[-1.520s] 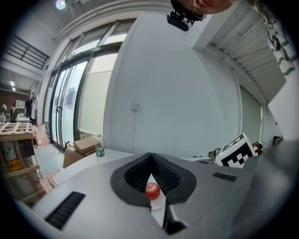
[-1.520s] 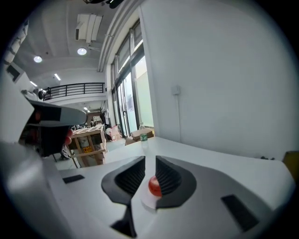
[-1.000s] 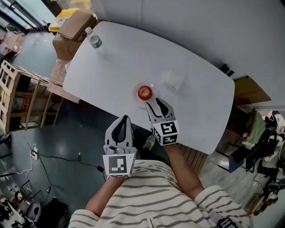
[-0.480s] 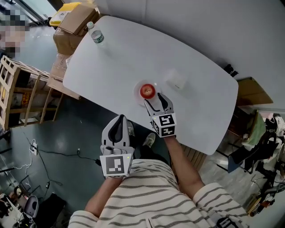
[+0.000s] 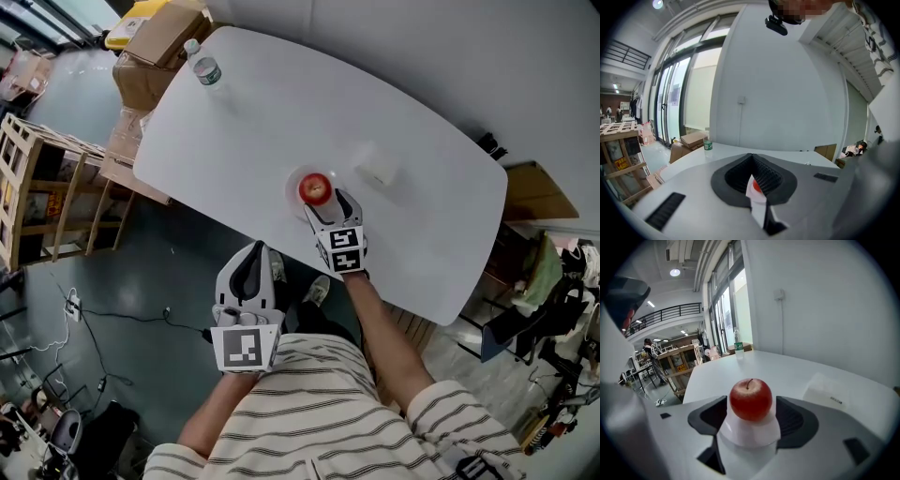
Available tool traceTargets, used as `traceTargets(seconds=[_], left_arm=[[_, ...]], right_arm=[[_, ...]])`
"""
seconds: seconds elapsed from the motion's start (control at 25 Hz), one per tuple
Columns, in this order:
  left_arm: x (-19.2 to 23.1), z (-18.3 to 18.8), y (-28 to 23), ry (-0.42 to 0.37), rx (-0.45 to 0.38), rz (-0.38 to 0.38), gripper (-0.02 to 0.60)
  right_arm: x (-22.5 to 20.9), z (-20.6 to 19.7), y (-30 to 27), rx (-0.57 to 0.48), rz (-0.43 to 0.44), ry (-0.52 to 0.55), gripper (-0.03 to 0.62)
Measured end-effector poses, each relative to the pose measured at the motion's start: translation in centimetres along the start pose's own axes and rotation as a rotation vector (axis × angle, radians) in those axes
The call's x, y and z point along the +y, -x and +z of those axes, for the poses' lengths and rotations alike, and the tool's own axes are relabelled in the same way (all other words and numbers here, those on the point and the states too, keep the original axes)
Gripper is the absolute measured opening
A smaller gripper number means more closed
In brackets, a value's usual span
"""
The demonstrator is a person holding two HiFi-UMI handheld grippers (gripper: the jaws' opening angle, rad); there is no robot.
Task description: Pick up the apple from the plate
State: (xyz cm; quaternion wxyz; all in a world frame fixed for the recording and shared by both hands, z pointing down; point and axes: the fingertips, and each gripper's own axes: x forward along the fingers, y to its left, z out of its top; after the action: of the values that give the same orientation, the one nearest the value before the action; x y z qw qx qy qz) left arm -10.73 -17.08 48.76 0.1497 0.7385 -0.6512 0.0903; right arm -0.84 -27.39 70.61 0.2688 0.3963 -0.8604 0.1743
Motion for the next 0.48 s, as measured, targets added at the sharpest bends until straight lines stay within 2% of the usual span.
traceTargets(seconds=[0.2,0.48], left_arm=[[0.6,0.1,-0.1,-0.008,0.025,0.028,0.005],[0.3,-0.1,-0.1,0.005,0.015,-0.001,0.005]], right_arm=[[0.1,-0.7,-0.6,0.005,0.005,0.011,0.319],[0.0,-1.0,-1.3,0.011,0.0,0.017,0.321]])
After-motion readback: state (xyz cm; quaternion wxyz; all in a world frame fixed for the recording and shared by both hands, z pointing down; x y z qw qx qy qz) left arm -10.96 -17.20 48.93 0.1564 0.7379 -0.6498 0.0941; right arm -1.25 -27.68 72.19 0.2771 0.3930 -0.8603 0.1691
